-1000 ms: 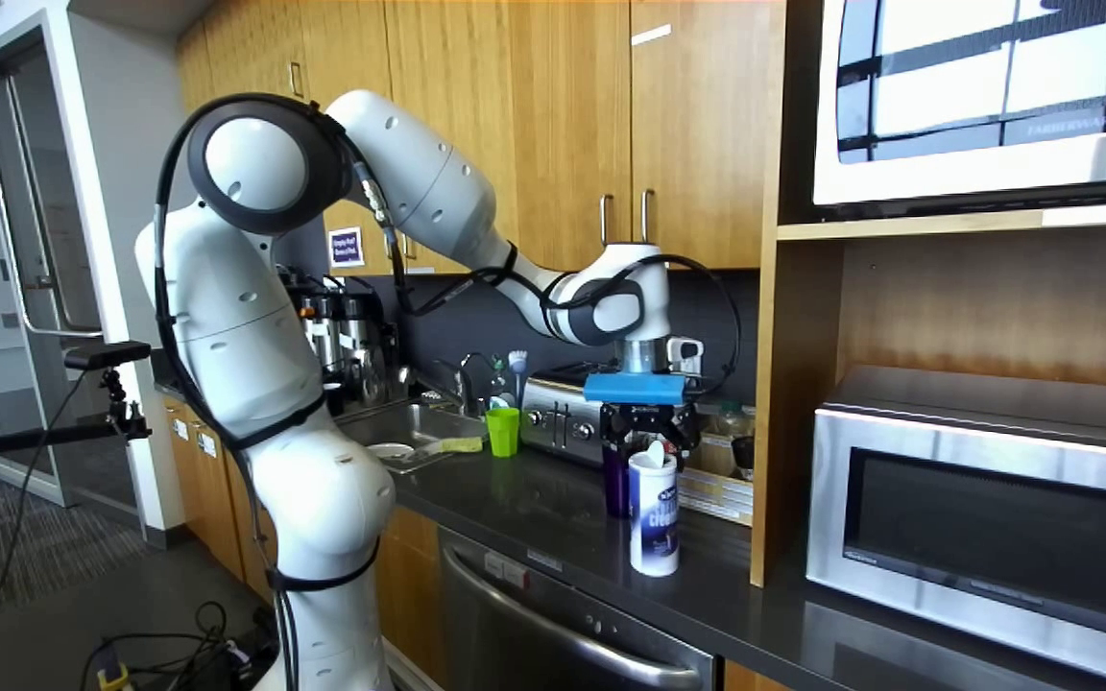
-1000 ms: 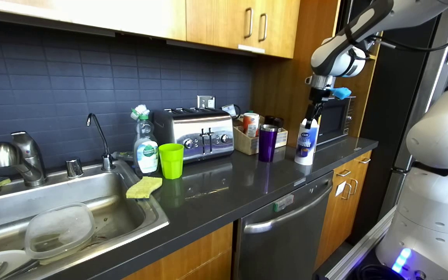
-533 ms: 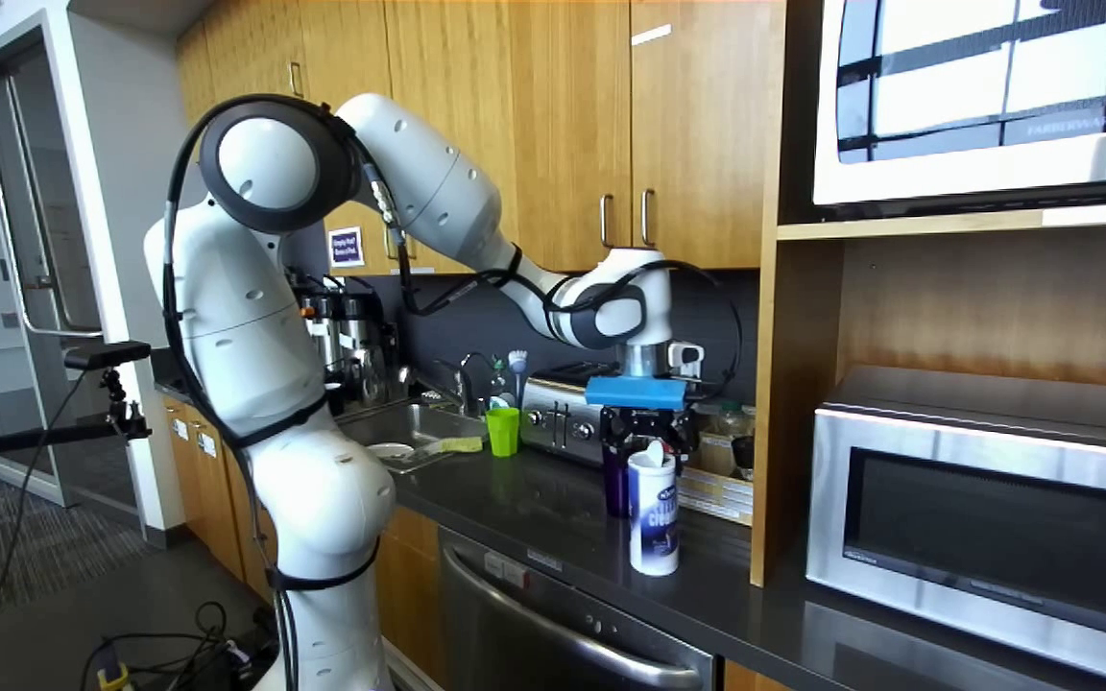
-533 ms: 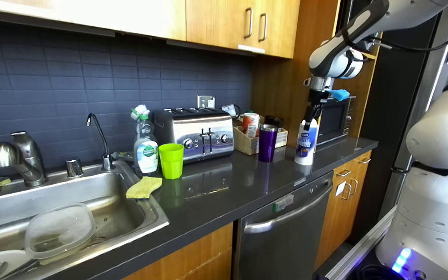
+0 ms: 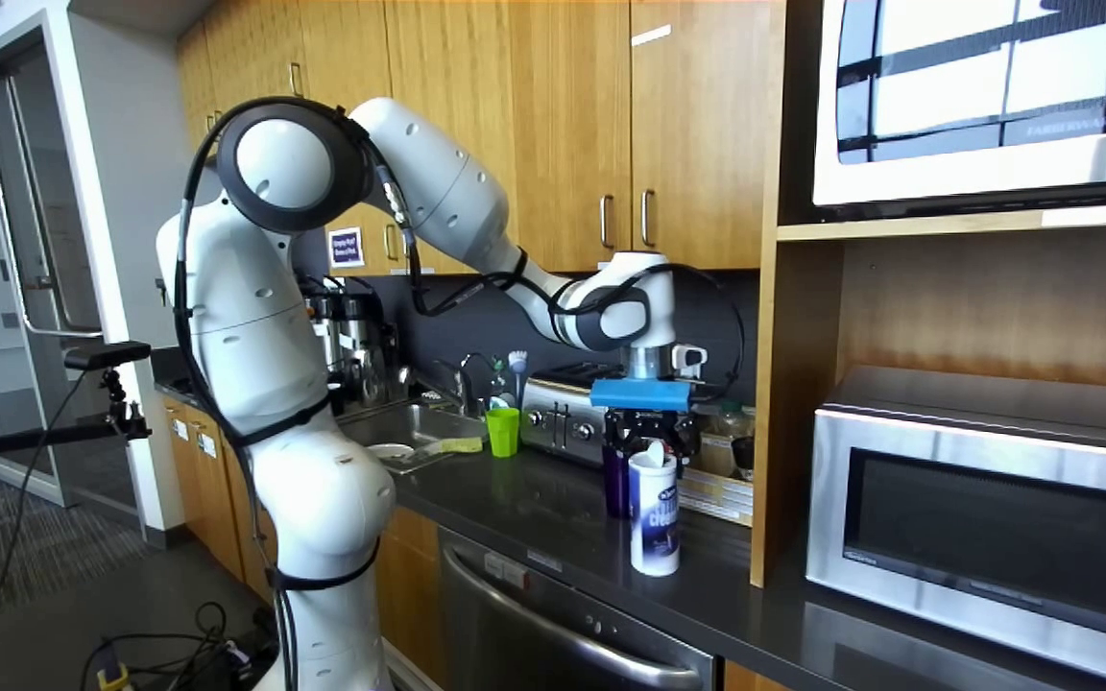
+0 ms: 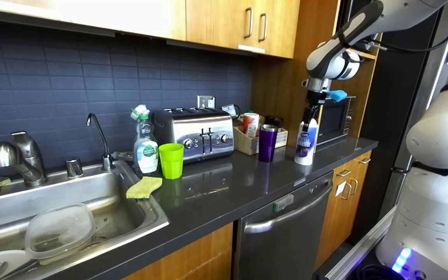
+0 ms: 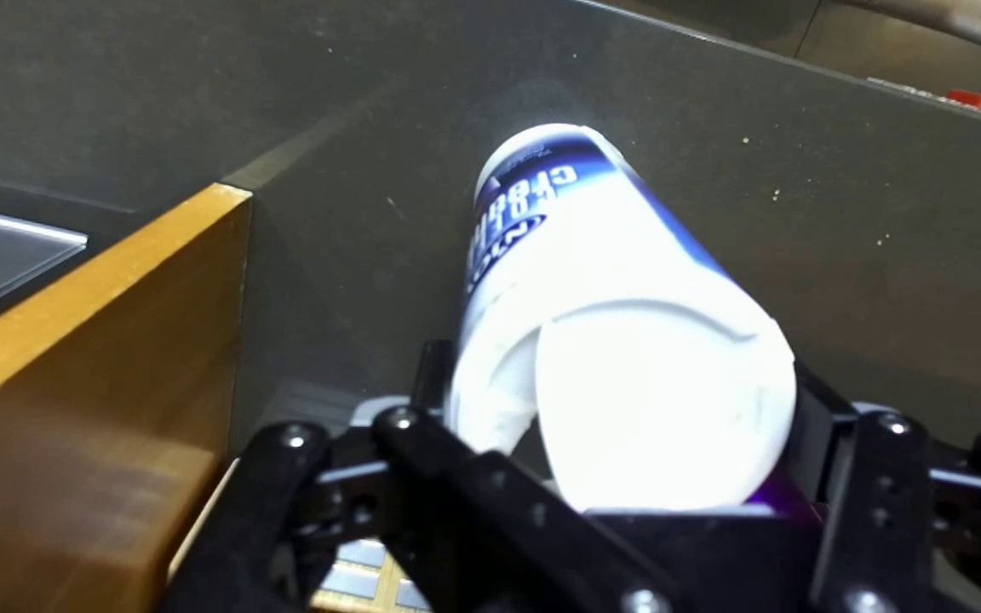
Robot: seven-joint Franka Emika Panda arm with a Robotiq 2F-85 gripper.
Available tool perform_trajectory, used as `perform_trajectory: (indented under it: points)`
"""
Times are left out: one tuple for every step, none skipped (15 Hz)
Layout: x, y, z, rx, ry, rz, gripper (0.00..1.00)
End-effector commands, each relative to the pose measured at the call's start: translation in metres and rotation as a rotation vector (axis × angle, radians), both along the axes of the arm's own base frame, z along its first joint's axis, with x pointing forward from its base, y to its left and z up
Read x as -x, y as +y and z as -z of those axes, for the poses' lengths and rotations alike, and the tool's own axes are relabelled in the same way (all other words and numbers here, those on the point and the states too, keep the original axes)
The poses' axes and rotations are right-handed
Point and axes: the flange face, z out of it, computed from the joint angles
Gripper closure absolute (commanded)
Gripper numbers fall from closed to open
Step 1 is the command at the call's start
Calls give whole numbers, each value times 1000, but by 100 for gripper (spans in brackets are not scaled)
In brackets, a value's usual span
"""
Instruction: Pick up the blue container from the table and place it next to the red container in the box
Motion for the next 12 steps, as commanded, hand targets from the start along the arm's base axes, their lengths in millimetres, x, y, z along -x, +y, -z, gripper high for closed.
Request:
perform_trajectory:
  points:
    - [-6,-4,2,5,-8,-8,39]
    - [-7,-4,1,5,-9,-7,39]
    - [-7,-4,1,6,-9,-7,39]
    - [-7,-4,1,6,-9,-6,39]
    - [-7,-3,-1,5,-10,-6,39]
    - [-7,-2,-2,5,-10,-5,39]
    - [-7,-1,-4,8,-12,-4,39]
    - [-7,0,-5,7,-13,-6,39]
    - [-7,1,-7,10,-14,-7,39]
    - [-7,3,-9,12,-16,-9,39]
    - [-8,5,-10,12,-17,-12,39]
    - [-9,7,-12,15,-19,-14,39]
